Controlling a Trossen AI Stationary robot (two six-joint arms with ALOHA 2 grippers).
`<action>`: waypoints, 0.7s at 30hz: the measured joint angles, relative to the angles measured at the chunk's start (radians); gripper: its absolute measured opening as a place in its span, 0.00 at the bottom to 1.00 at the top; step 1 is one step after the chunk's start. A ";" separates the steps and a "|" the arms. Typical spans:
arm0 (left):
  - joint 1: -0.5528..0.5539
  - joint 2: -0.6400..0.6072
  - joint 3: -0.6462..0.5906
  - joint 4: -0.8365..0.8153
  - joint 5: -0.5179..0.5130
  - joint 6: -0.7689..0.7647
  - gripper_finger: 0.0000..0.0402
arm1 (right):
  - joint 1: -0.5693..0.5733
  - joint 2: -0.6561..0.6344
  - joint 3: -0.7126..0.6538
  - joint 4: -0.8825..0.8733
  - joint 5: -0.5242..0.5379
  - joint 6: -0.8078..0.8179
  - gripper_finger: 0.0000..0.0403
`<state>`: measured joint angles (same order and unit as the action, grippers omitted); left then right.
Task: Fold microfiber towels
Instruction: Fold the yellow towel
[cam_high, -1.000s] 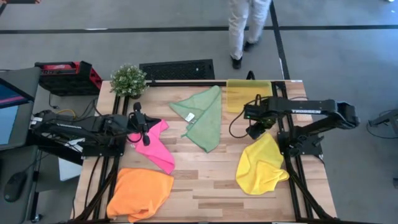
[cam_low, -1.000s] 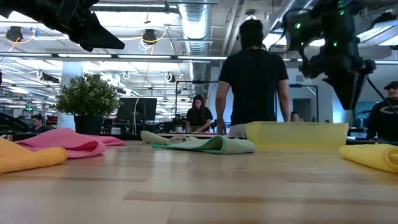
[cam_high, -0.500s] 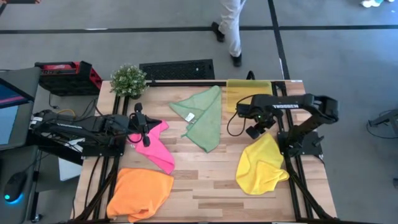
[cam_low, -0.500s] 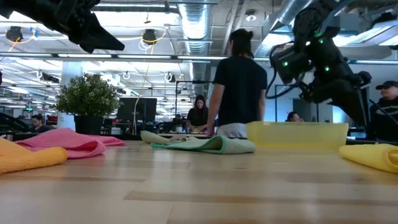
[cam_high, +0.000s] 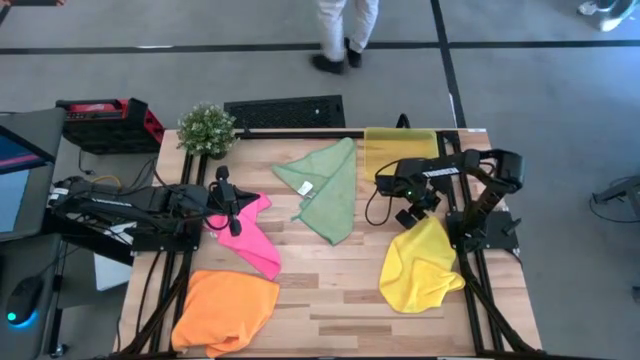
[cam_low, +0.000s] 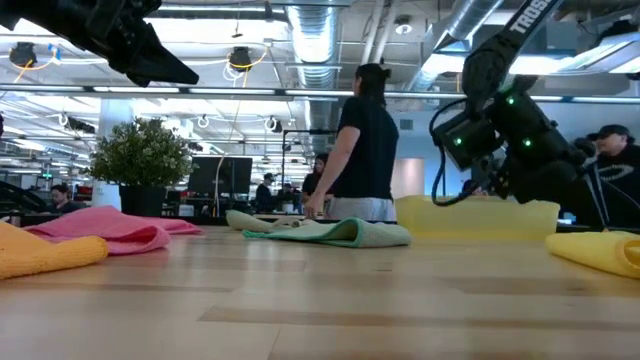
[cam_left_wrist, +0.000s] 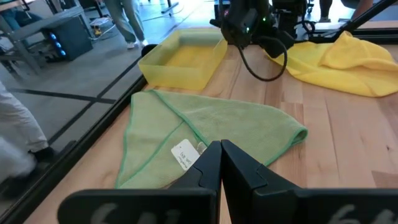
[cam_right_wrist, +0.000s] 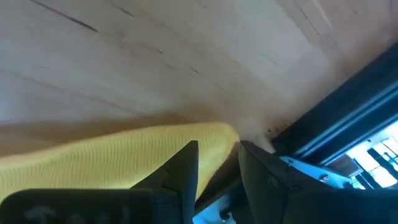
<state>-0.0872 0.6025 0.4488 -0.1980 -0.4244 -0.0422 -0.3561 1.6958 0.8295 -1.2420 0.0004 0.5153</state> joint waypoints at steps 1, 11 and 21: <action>0.000 0.000 0.000 0.000 0.000 0.000 0.00 | 0.000 0.009 0.000 -0.001 0.006 0.000 0.34; 0.000 0.000 0.000 0.001 0.000 -0.005 0.00 | 0.000 0.092 0.000 -0.002 0.050 -0.051 0.33; 0.000 0.000 -0.001 0.001 0.000 -0.005 0.00 | 0.000 0.125 0.000 0.052 0.018 -0.175 0.33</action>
<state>-0.0872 0.6025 0.4480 -0.1970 -0.4244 -0.0471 -0.3566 1.8203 0.8295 -1.1897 0.0186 0.3406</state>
